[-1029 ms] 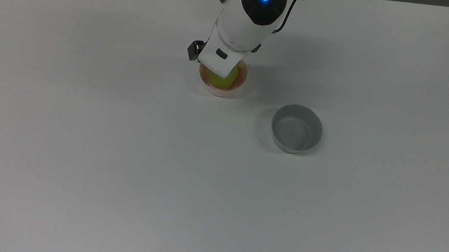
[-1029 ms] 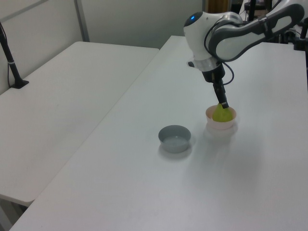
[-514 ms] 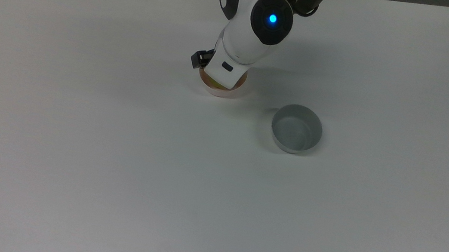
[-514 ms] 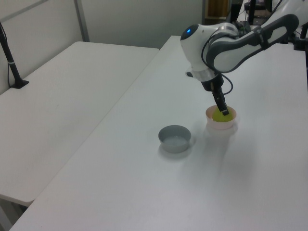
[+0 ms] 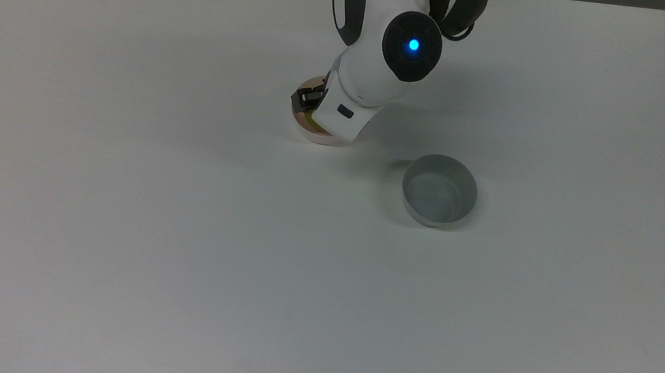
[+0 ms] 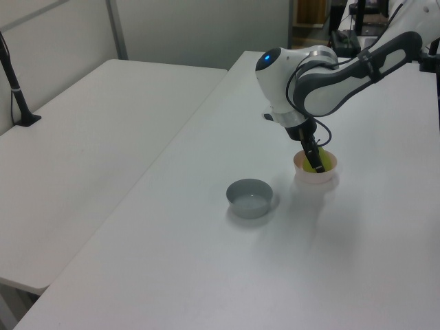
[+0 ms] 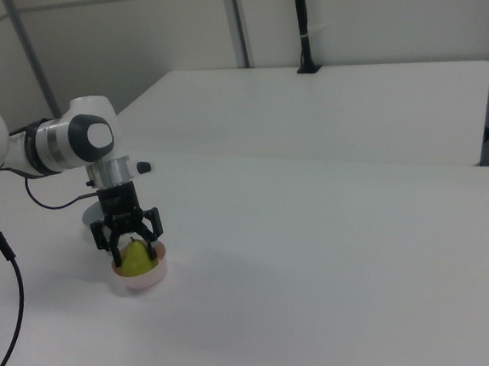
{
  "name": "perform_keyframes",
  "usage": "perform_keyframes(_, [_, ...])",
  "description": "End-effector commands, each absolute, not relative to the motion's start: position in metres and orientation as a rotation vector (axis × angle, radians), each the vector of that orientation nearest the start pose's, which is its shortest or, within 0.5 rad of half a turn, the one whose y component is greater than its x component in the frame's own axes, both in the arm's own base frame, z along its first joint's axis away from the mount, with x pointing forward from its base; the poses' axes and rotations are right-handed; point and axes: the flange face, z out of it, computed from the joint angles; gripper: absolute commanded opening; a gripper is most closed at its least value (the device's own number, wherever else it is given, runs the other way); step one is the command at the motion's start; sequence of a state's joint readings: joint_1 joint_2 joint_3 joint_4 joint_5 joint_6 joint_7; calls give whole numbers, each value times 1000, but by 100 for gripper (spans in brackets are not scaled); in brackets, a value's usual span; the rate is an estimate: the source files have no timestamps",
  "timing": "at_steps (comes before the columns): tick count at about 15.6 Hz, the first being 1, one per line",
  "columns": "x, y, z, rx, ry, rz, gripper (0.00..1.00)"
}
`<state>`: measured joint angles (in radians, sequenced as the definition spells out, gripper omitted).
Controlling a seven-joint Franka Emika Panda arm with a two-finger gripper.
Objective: Pick up a pear from the bowl
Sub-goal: 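Close the gripper around the green pear inside the pink bowl, then lift the pear out of the pink bowl and carry it aside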
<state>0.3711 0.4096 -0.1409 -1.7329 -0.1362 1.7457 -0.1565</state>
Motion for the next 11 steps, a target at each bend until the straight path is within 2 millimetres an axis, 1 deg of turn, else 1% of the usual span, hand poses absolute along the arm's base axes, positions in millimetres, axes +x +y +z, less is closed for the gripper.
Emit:
perform_keyframes(1, [593,135,324,-3206,-772,615,59])
perform_keyframes(3, [592,135,327,-3206,-770,620,54])
perform_keyframes(5, [593,135,340,-3206,-766,592,52])
perform_keyframes(7, [590,134,369,-3206,-752,538,52])
perform_keyframes(9, [584,132,401,-3186,-775,530,52])
perform_keyframes(11, [577,127,428,-3173,-757,499,52])
